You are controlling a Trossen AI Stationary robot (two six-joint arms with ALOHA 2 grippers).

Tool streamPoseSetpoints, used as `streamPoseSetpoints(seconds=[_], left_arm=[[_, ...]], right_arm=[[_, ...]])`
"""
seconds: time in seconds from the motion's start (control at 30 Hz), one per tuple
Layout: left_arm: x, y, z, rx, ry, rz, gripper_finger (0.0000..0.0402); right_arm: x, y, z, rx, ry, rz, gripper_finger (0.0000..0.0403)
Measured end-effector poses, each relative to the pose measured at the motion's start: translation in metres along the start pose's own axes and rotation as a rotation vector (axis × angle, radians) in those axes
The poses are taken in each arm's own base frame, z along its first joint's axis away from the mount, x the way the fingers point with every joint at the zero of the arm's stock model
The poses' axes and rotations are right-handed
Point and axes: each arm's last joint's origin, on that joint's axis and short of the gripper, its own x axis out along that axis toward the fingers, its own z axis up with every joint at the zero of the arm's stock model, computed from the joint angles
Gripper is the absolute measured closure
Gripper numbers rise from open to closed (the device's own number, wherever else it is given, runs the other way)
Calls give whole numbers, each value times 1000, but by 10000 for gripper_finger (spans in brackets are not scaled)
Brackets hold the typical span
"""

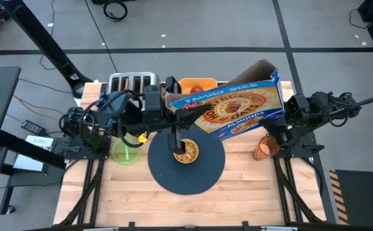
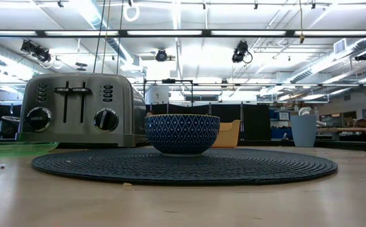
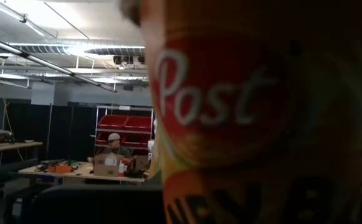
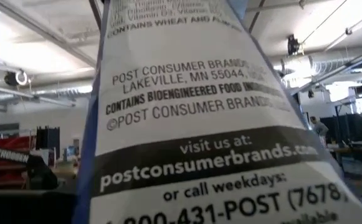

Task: Arrange a breakfast setting
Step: Pour the cereal into the blue and yellow bowl

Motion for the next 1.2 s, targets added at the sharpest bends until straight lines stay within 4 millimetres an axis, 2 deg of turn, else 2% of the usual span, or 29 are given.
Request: streamPoseSetpoints(seconds=[0.13, 0.27, 0.47, 0.7, 0.93, 1.2], left_arm=[[-6, 3, 4, 17, 60, -4, 384], [-16, 7, 9, 38, 154, -2, 384], [-33, 13, 8, 27, 344, 0, 385], [-49, 7, -1, 17, 527, -21, 385], [-68, -1, -5, 44, 677, -72, 385], [-99, -16, 3, 57, 826, -268, 385]], right_arm=[[-4, 0, -5, -15, 80, 14, 74], [-12, 0, -11, -29, 177, -18, 48], [-23, 1, -17, -59, 296, -68, 51], [-28, 6, -15, -50, 306, -92, 58], [-14, 21, -22, -59, 292, -156, 60], [19, 39, -23, -77, 178, -326, 61]])
